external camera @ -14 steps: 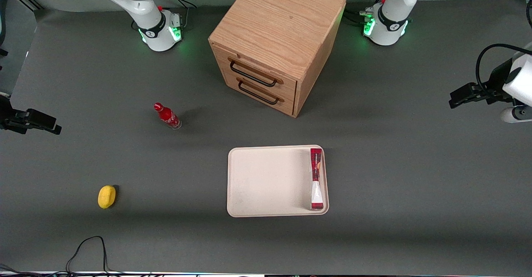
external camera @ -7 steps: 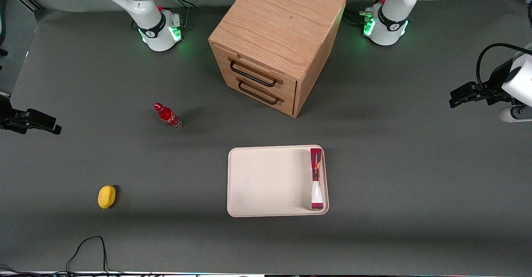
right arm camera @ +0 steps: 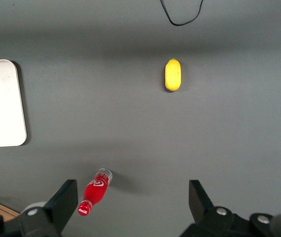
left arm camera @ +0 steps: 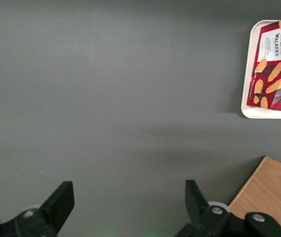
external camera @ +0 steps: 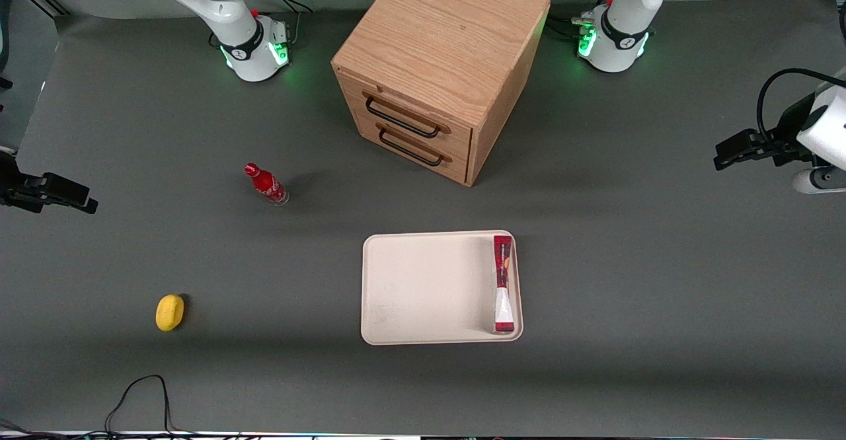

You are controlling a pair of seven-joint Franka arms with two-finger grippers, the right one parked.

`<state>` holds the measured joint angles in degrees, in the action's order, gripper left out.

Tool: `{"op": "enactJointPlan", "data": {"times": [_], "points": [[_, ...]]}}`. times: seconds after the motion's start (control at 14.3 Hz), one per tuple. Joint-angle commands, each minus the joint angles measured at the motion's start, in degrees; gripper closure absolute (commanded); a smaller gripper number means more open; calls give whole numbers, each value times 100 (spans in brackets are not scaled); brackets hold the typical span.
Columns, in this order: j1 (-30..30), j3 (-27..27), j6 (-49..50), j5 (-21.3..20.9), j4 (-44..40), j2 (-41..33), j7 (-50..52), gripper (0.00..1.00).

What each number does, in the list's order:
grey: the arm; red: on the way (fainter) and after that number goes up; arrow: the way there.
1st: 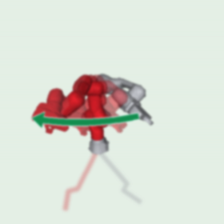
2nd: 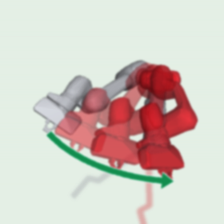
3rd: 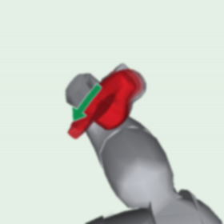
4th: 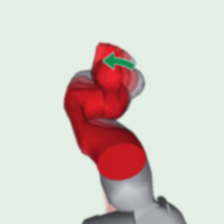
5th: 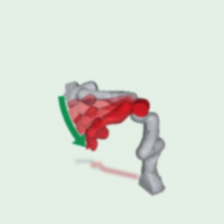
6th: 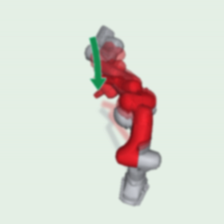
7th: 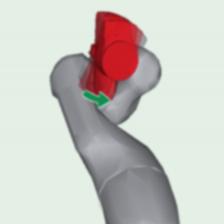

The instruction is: Place red cookie box on tray

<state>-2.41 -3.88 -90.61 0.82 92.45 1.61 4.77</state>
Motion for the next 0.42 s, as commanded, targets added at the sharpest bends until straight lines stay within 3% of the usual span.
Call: {"op": "enactJointPlan", "data": {"times": [0.0,0.35], "points": [[101,54,167,-108,-140,50,-117,0],[83,54,193,-179,-122,50,-301,0]]}}
